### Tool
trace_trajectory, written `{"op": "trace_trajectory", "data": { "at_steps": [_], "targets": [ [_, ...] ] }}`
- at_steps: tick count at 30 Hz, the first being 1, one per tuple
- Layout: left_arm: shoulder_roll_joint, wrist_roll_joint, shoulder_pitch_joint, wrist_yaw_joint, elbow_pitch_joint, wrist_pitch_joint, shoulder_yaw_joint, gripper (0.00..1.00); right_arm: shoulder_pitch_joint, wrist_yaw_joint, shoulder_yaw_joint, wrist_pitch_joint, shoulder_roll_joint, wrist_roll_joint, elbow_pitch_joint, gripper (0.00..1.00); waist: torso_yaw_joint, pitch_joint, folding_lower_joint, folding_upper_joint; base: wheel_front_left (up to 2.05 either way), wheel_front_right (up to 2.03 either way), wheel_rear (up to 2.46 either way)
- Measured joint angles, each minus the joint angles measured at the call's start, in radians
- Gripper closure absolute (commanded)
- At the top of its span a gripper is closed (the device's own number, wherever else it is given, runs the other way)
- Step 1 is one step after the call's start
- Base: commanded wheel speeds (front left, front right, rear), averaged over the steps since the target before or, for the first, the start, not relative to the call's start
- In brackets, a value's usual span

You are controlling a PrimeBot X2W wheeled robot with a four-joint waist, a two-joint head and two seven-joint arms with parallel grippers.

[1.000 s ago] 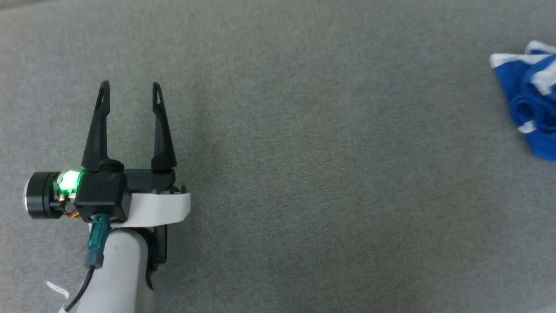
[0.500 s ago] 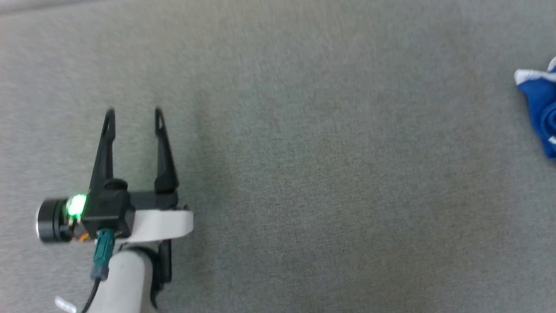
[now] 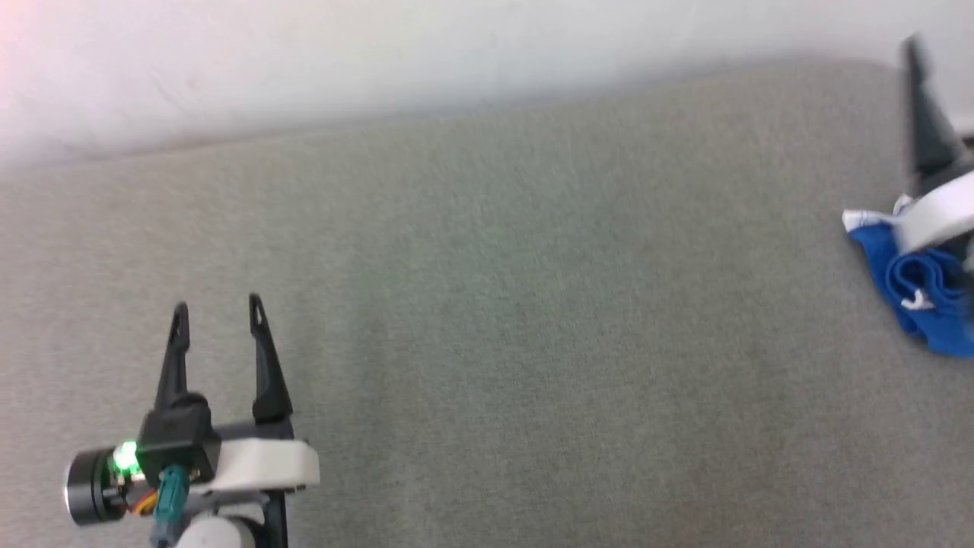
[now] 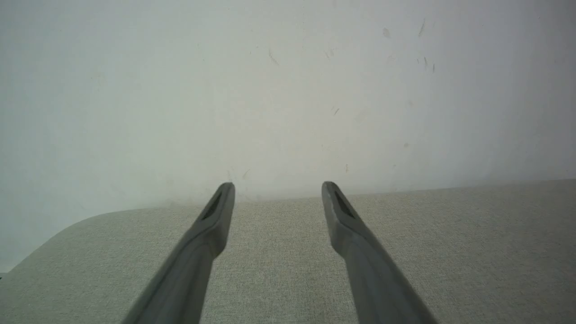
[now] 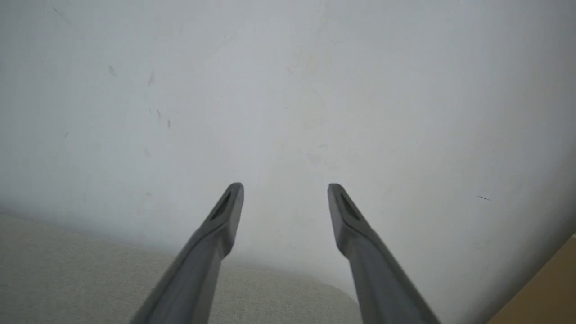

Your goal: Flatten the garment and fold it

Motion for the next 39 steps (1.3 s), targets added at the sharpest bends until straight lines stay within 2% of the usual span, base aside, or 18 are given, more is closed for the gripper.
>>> {"op": "trace_trajectory", "data": {
  "at_steps": [5,8,11,17,23,24,39],
  "targets": [
    [-0.009,-0.006,0.040,-0.021,0.024,0.000,0.013,0.00,0.170,0.000,-0.077,-0.006,0.159,-0.042,-0.190,0.00,0.024,-0.073,0.0000,0.0000,0.00,0.00,0.00],
    [-0.010,-0.006,0.052,-0.030,0.038,0.000,0.021,0.00,0.278,0.000,-0.101,-0.006,0.229,-0.049,-0.283,0.00,0.039,-0.108,0.0001,0.0000,0.00,0.00,0.00],
    [-0.013,-0.005,0.064,-0.032,0.044,0.000,0.023,0.00,0.384,0.000,-0.101,-0.006,0.280,-0.049,-0.323,0.00,0.051,-0.139,0.0001,0.0000,0.00,0.00,0.00],
    [-0.017,0.004,0.093,-0.048,0.053,0.000,0.018,0.00,0.582,0.000,-0.102,-0.006,0.333,-0.046,-0.360,0.00,0.078,-0.182,0.0002,0.0000,0.00,0.00,0.00],
    [-0.020,0.009,0.102,-0.067,0.046,0.000,0.007,0.00,0.649,0.000,-0.136,-0.006,0.361,-0.056,-0.418,0.00,0.097,-0.195,0.0003,0.0000,0.00,0.00,0.00],
    [-0.021,0.011,0.104,-0.069,0.042,0.000,0.007,1.00,0.651,0.000,-0.137,-0.006,0.363,-0.058,-0.425,1.00,0.098,-0.195,0.0003,0.0000,0.00,0.00,0.00],
    [-0.021,0.011,0.104,-0.076,0.043,0.021,0.007,1.00,0.651,0.000,-0.134,0.014,0.361,-0.060,-0.425,1.00,0.099,-0.196,0.0003,0.0000,0.00,0.00,0.00]
  ]
}}
